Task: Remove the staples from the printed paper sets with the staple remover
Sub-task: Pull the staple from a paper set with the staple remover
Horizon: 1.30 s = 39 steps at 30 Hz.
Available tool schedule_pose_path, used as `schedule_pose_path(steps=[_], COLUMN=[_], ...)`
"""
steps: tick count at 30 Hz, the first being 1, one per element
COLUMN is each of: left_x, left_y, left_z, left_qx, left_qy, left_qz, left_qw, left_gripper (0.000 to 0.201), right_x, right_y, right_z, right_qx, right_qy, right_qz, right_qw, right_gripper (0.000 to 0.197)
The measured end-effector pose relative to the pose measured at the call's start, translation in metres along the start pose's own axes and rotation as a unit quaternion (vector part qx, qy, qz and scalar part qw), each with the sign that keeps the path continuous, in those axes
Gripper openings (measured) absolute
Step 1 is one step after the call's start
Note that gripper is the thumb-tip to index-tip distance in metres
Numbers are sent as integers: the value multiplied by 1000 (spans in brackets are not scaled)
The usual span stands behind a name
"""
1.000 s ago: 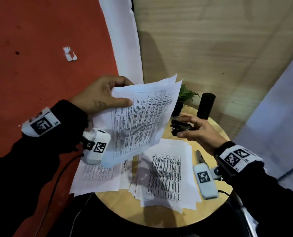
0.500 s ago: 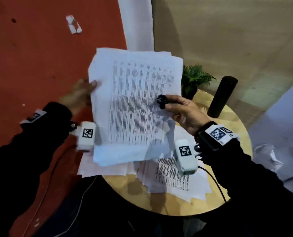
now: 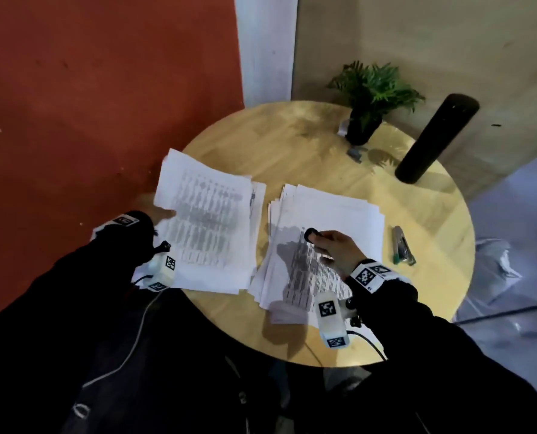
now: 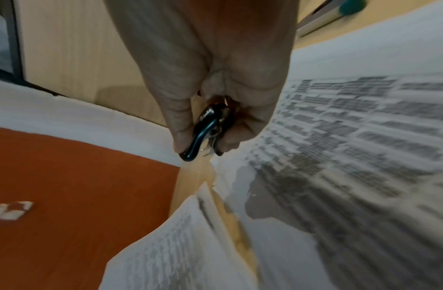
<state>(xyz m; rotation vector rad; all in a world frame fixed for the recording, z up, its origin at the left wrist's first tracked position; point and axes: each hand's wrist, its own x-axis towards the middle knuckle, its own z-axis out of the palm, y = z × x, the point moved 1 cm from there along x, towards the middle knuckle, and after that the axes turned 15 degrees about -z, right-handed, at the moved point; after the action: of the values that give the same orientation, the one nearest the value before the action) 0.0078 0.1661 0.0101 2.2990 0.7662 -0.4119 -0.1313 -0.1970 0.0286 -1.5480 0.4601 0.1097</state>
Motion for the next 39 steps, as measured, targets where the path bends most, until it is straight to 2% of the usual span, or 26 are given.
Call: schedule_pose_path(steps=[4,7,8,9,10,12,14,15,17,19,21,25,28,32,35,37,39], left_x=[23,27,27,20,11,-18,-50,-63,-83,-100,-112,-121,-114,-104,-108,-114,-116], left_y=[-22,-20,-13,-3,9,43,77,92,116,132,139,141,141,142,148,148,144], left_z=[22,28,30,32,37,56,88,107,144,177,205,227,230,232,233,229,224], left_qx=[42,80,106,134,164,204,182,160,112,86,93,171,160,125,43,22,24], left_qy=[18,44,58,75,93,108,74,42,-42,-117,-157,-113,-98,-138,-170,-185,-200], left_qz=[-49,-51,-42,-25,4,72,126,134,124,79,28,-29,-59,-79,-68,-61,-38], left_qw=[998,995,992,988,982,970,972,977,985,986,983,978,980,979,982,980,979], left_gripper=[74,114,123,124,118,90,63,57,57,61,71,85,89,83,85,76,56], right_x=[-4,-3,-2,0,3,5,3,2,-1,-5,-7,-8,-7,-8,-7,-8,-7], right_y=[37,58,64,71,79,81,79,78,78,80,83,85,85,88,89,88,89], right_z=[-20,-31,-35,-37,-40,-41,-40,-40,-40,-41,-41,-40,-42,-43,-43,-42,-42], right_qx=[-108,-163,-166,-163,-157,-128,-77,-55,-19,7,21,64,76,102,100,100,98], right_qy=[-25,-42,-35,-29,-26,-12,10,17,26,33,40,51,42,35,36,38,42], right_qz=[-2,11,22,30,43,51,61,63,59,55,48,46,46,52,45,41,43], right_qw=[994,986,985,986,986,990,995,996,998,998,998,996,995,993,993,993,993], right_gripper=[24,15,17,27,35,34,29,30,30,25,23,16,15,16,18,17,17])
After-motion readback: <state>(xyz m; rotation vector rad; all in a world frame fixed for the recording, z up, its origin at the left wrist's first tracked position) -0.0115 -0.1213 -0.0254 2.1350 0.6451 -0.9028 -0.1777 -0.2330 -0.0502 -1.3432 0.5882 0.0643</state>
